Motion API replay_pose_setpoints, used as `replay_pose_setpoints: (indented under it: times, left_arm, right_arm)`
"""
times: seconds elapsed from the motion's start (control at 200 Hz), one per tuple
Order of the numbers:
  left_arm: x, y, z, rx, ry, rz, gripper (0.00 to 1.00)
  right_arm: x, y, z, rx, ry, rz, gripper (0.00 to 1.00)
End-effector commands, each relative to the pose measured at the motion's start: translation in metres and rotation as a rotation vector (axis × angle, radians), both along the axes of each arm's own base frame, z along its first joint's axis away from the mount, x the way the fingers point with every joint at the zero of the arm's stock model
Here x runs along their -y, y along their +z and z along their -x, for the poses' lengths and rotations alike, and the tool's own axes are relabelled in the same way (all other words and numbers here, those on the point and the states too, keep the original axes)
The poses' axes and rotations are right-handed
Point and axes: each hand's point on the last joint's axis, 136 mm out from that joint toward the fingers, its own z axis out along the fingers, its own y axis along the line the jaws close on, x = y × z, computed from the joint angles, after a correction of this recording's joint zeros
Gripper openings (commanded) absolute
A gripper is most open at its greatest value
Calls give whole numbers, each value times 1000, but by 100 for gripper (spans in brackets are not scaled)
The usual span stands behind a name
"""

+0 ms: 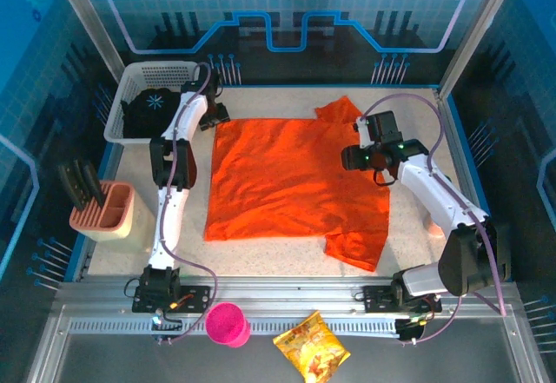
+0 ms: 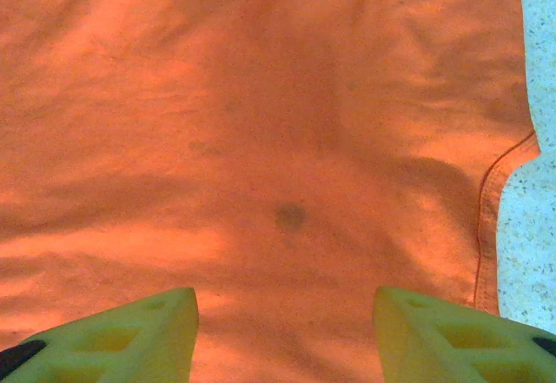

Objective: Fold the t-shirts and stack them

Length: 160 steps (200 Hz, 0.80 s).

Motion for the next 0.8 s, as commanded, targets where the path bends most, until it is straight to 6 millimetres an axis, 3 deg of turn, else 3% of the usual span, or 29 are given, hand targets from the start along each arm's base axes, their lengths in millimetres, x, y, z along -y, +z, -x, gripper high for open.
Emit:
replay_pose_setpoints:
  times: [0.0, 0.26, 0.536, 0.666, 0.796]
  left_arm:
    - [8, -18, 9, -59, 5, 46, 53]
    - [14, -23, 22, -114, -34, 2, 33]
    - [32, -25, 30, -138, -96, -44, 21]
    - [36, -27, 35, -155, -103, -52, 12]
    - [37, -27, 36, -155, -102, -59, 0]
  right_arm:
    - [-10, 10, -2, 6, 13, -19, 56]
    - [-12, 9, -1, 8, 14, -29, 56]
    - [-12, 19, -7, 41, 21, -31, 58]
    - [1, 25, -29, 67, 2, -10, 63]
    - [26, 20, -73, 72, -31, 7, 67]
